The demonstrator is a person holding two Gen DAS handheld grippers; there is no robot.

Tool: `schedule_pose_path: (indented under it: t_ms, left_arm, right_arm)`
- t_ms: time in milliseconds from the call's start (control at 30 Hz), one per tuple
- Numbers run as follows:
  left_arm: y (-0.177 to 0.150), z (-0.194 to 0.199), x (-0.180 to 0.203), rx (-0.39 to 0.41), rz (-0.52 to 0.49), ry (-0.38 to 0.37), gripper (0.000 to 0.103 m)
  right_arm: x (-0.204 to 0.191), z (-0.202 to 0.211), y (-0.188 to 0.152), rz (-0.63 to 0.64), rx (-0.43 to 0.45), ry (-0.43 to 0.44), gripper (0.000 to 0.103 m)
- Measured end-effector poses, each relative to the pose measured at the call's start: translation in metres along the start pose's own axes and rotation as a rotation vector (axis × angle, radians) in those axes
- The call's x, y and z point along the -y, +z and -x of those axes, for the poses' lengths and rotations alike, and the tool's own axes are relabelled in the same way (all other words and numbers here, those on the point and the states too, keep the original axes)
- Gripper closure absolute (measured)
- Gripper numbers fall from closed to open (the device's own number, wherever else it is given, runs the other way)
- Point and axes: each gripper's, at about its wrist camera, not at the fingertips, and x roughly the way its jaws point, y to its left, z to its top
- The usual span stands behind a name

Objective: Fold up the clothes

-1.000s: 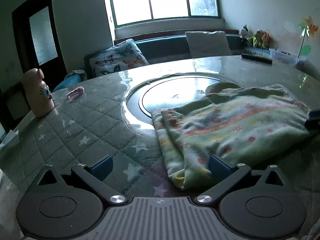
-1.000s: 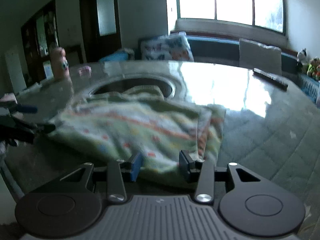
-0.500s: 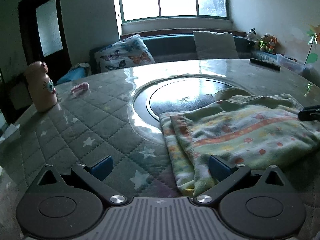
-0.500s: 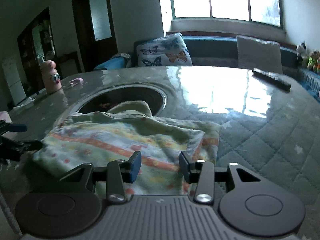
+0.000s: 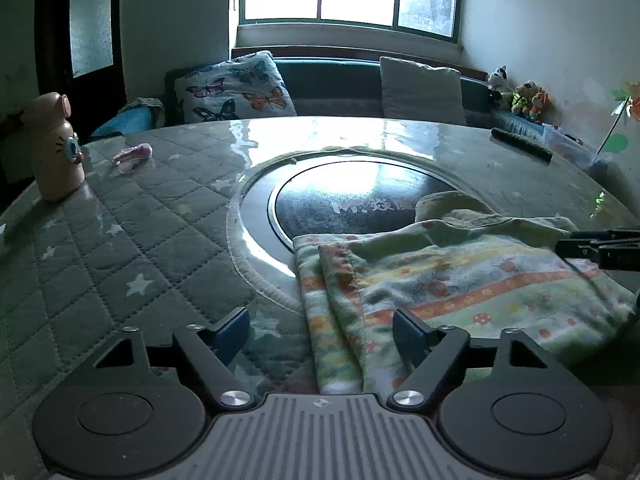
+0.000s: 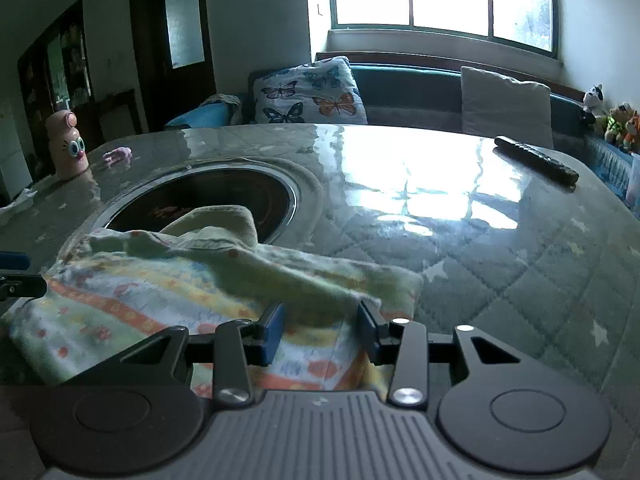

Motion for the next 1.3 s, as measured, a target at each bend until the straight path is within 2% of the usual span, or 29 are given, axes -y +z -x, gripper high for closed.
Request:
schedule_pose_path:
  t_ms: [167,400,700,933,1100,1300]
  left_arm:
    - [0.001,-0.006,-0.005,-0.014,0.026,-0.022,0.031]
    - [0.004,-0.006,-0.011,-0.019,0.05,-0.032,0.032]
    - [0.013,-0.005,-0.029,-0.028,0.102,0.017,0.023]
    - [0.018,-0.001,-0.042,-0.036,0.173,0.001,0.022]
    - [0.018,0.0,-0.054,-0.059,0.256,-0.036,0.022]
    - [0.015,-0.002,-0.059,-0.089,0.325,-0.081,0.021]
  right_arm:
    - [-0.001,-0.01,0.008,0.026,-0.008,-0.009,0.061]
    - [-0.015,-0.001,0.016,0.051,0.01,-0.004,0.061]
    - [-0.094,0.034,0.015,0.264,0.036,0.244,0.061]
    - [-0.169,0.04,0.003,0.469,0.005,0.426,0.062]
    - [-0.208,0.028,-0.007,0.576,-0.011,0.466,0.063]
    - [-0.231,0.021,-0.013,0.648,0.003,0.435,0.063]
